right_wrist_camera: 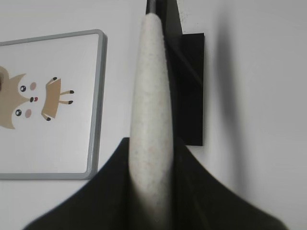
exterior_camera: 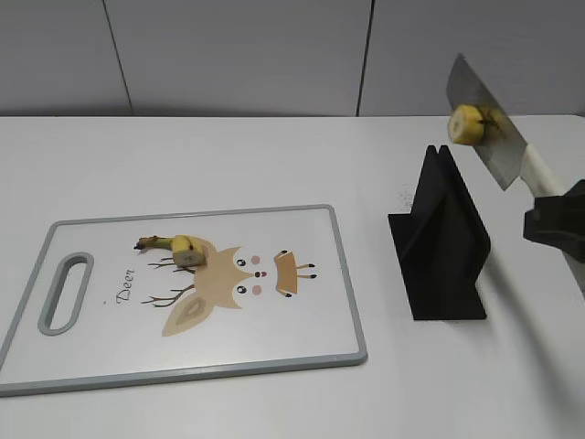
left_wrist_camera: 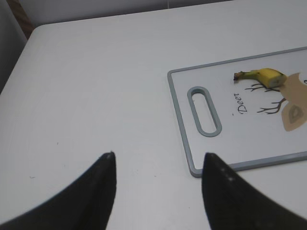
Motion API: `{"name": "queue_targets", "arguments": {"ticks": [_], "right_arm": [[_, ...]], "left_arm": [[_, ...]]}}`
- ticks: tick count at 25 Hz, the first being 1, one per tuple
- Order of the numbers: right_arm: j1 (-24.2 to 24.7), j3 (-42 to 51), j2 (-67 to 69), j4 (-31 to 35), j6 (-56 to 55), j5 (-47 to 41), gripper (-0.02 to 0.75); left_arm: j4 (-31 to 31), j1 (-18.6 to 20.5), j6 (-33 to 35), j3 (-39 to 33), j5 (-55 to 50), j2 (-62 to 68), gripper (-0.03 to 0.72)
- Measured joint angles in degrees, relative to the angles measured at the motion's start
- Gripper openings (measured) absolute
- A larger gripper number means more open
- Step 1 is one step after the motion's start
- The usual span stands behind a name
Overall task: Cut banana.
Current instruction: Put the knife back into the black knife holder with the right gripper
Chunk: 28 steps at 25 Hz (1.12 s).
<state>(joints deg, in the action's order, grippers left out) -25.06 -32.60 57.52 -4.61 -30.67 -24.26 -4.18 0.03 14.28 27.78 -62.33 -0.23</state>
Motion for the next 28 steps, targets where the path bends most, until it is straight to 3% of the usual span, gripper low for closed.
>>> {"name": "queue_targets", "arguments": {"ticks": [19, 28], "right_arm": [[0.0, 0.1, 7.0, 2.6, 0.1, 1.6, 0.173], [0.0, 0.1, 12.8, 7.1, 3.9, 2.2, 0.173]], "left_arm": [[0.0, 0.0, 0.0, 0.0, 0.1, 0.0, 0.535], [0.0, 0.0, 0.0, 0.0, 0.1, 0.0, 0.535]]}}
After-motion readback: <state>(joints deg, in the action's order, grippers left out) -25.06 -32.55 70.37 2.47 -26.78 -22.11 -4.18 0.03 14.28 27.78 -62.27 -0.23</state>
